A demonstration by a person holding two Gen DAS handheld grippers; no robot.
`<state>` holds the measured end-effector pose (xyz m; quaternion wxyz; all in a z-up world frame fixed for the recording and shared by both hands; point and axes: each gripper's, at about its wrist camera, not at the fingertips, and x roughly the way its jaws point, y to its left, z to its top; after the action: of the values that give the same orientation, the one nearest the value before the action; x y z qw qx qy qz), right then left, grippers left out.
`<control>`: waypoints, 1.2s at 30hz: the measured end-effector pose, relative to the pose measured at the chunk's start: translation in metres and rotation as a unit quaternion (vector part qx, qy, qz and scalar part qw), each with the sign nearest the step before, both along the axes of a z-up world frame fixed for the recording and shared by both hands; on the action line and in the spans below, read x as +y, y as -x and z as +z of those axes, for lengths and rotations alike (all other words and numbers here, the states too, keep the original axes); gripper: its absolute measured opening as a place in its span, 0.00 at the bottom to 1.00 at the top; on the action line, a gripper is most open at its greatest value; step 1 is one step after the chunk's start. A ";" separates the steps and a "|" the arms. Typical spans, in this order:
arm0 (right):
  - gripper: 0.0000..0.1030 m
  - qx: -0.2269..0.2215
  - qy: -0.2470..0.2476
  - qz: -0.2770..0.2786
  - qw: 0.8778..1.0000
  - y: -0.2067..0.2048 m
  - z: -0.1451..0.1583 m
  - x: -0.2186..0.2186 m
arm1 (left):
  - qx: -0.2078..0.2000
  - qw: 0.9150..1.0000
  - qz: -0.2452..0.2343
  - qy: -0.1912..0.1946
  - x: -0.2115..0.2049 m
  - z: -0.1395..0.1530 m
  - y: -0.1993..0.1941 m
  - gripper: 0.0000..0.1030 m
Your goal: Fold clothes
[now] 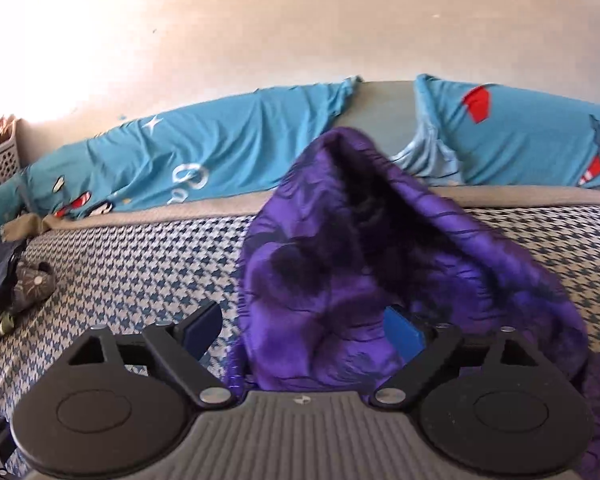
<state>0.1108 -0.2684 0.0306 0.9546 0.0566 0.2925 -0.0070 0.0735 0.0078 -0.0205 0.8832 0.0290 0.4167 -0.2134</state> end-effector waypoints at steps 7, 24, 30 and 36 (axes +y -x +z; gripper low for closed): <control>0.88 0.020 0.058 0.024 0.998 -0.028 -0.018 0.020 | 0.002 1.000 0.003 0.003 0.000 0.000 -0.002 1.00; 0.16 -0.024 0.030 -0.030 0.999 -0.042 -0.008 -0.025 | -0.009 1.000 0.004 -0.010 -0.006 -0.002 -0.004 1.00; 0.07 -0.075 -0.031 -0.119 0.990 -0.028 0.013 -0.071 | -0.011 1.000 0.002 -0.011 -0.006 -0.002 -0.003 1.00; 0.07 -0.084 -0.042 -0.212 0.973 -0.014 0.021 -0.111 | -0.016 1.000 -0.002 -0.019 -0.008 -0.002 0.000 1.00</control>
<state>0.1249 -0.3797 0.0516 0.9493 0.1577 0.1923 -0.1922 0.0737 -0.0001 -0.0229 0.8886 0.0502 0.4067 -0.2062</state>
